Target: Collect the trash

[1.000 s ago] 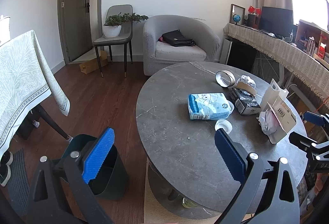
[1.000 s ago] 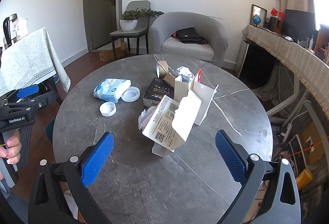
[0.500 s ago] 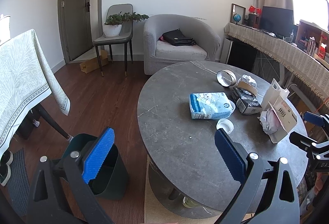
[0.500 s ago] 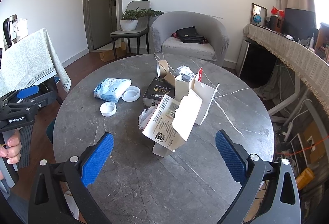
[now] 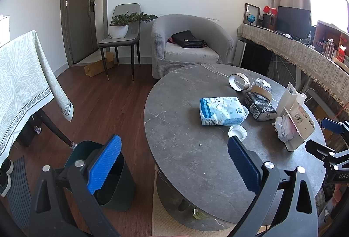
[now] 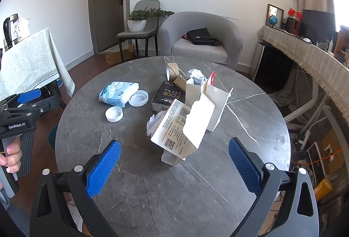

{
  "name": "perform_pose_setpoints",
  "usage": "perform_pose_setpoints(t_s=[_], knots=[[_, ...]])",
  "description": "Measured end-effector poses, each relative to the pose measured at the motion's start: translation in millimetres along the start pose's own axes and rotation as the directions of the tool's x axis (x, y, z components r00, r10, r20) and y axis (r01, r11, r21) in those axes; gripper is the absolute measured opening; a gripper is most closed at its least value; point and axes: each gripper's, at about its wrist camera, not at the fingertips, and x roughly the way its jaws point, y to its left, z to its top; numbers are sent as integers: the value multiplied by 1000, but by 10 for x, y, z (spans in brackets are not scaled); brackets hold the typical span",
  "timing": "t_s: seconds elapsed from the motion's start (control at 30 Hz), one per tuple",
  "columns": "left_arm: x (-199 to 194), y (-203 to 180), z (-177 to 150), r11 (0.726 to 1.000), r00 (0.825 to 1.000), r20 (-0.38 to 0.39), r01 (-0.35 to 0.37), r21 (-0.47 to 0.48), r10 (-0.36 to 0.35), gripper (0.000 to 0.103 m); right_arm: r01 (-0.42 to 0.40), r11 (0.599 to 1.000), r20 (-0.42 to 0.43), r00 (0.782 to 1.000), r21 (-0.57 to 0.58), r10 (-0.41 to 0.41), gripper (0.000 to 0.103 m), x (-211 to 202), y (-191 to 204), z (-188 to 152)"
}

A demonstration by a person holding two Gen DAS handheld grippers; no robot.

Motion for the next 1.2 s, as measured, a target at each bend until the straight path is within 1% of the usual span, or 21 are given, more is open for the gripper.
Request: perform_pose_setpoints(t_s=[0.5, 0.73, 0.93, 1.1, 1.2], knots=[[8, 0, -3, 1000, 1000, -9, 6, -6, -6, 100, -1, 1000, -2, 1000, 0, 1, 100, 6, -11, -6], [-9, -110, -10, 999, 1000, 4, 3, 38, -3, 100, 0, 1000, -6, 1000, 3, 0, 100, 17, -26, -15], [3, -138, -12, 999, 1000, -3, 23, 43, -23, 100, -12, 1000, -20, 1000, 14, 13, 100, 36, -27, -25], [85, -162, 15, 998, 998, -12, 64, 25, -64, 99, -29, 999, -59, 998, 14, 30, 100, 140, -52, -71], [153, -204, 19, 995, 995, -21, 101, 13, -101, 90, -46, 998, -68, 996, 37, 49, 100, 179, -110, -86]])
